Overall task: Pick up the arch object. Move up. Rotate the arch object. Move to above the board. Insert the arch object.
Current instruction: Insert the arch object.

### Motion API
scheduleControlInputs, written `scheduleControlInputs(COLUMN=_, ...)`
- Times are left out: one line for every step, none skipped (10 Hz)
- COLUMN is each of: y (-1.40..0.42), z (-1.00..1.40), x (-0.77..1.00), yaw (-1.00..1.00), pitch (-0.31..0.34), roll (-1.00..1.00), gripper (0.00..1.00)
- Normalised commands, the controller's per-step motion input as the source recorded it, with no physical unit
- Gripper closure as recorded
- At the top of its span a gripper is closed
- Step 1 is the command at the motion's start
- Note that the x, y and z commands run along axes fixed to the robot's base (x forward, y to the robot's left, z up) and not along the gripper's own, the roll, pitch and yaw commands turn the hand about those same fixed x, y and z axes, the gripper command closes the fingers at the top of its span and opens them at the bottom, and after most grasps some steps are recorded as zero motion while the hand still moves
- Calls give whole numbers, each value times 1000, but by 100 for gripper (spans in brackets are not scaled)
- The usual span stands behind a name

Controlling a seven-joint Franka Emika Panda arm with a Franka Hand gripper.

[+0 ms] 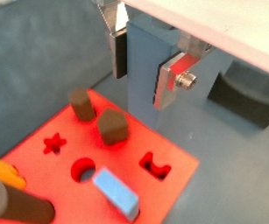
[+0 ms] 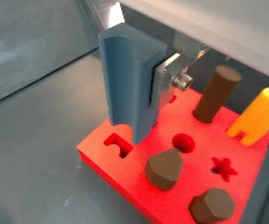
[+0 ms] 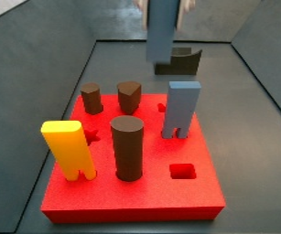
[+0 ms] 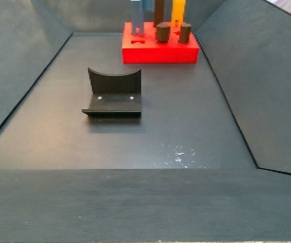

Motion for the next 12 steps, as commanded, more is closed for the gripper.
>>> scheduleControlInputs(y=-223, z=-771, x=523, yaw=294, pitch=0, roll=181, gripper=100)
scheduleControlInputs(y=-223, z=-583, x=451, yaw=369, pitch=-3, roll=209, gripper=100)
scheduleControlInputs(y=-297, z=-629, x=446, yaw=326, pitch=0, roll=286, gripper=100)
scheduleControlInputs(y=-143, z=-494, x=300, yaw=106, pitch=0, roll=149, gripper=100)
scheduleControlInputs(y=0, z=-303, x=271, yaw=0, pitch=4, roll=107, gripper=100)
scheduleControlInputs(y=0, z=-266, x=243, yaw=-54, pitch=76, roll=124, gripper=100)
scheduleControlInputs(y=3, z=-274, x=117, yaw=-31, pitch=106, roll=200, gripper=100)
scheduleControlInputs(y=0, z=-257, x=0, yaw=-9, pitch=21, roll=126, gripper=100)
scheduleControlInputs(y=0, z=-254, x=-114, yaw=-37, pitch=0, roll=101, gripper=100)
scheduleControlInputs(y=0, z=-266, x=-103, yaw=0, pitch=0, roll=89, gripper=100)
scheduleControlInputs(y=0, z=-309, x=40, yaw=0, pitch=-9, roll=10, gripper=100)
scheduleControlInputs(y=0, z=-357, x=97, yaw=0, pitch=-41, roll=0, gripper=100)
